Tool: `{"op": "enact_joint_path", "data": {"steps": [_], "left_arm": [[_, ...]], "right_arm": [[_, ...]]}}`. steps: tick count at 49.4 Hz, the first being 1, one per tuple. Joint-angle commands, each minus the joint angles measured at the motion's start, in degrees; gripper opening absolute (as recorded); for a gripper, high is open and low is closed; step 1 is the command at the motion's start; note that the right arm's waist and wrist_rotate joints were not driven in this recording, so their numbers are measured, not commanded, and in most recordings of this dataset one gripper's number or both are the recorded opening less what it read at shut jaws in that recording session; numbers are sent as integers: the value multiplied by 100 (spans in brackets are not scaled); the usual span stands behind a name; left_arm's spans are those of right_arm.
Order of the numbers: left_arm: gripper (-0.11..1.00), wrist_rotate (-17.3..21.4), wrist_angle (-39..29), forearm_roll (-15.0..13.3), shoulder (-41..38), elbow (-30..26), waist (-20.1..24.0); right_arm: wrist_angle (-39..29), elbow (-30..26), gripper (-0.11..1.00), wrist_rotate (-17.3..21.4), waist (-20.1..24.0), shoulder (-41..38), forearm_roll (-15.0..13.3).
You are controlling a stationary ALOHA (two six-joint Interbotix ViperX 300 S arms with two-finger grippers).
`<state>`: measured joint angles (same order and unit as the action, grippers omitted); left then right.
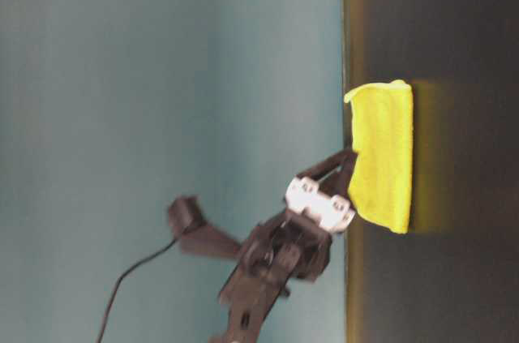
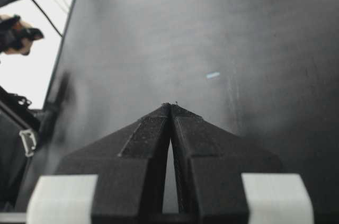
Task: Push a yellow cloth with the left arm to wipe the desk.
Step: 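Lower the left gripper onto the yellow cloth's near edge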
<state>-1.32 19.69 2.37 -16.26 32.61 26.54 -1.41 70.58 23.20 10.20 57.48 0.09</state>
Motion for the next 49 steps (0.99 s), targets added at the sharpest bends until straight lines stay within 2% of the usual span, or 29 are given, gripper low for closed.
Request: {"op": "enact_joint_path", "data": {"steps": [1, 11, 18, 38, 49], "left_arm": [[80, 0, -299, 18, -220, -431, 35], [82, 70, -1125, 18, -598, -1081, 149], [84, 105, -1503, 18, -668, -1239, 149], [85, 88, -1670, 18, -536, -650, 97], [85, 88, -1652, 18, -308, -229, -308]], "right_arm": [[26, -44, 0, 0, 0, -26, 0], [35, -35, 0, 0, 0, -26, 9], [44, -26, 0, 0, 0, -26, 9], [114, -9, 0, -9, -9, -18, 9], [149, -9, 0, -9, 0, -18, 9]]}}
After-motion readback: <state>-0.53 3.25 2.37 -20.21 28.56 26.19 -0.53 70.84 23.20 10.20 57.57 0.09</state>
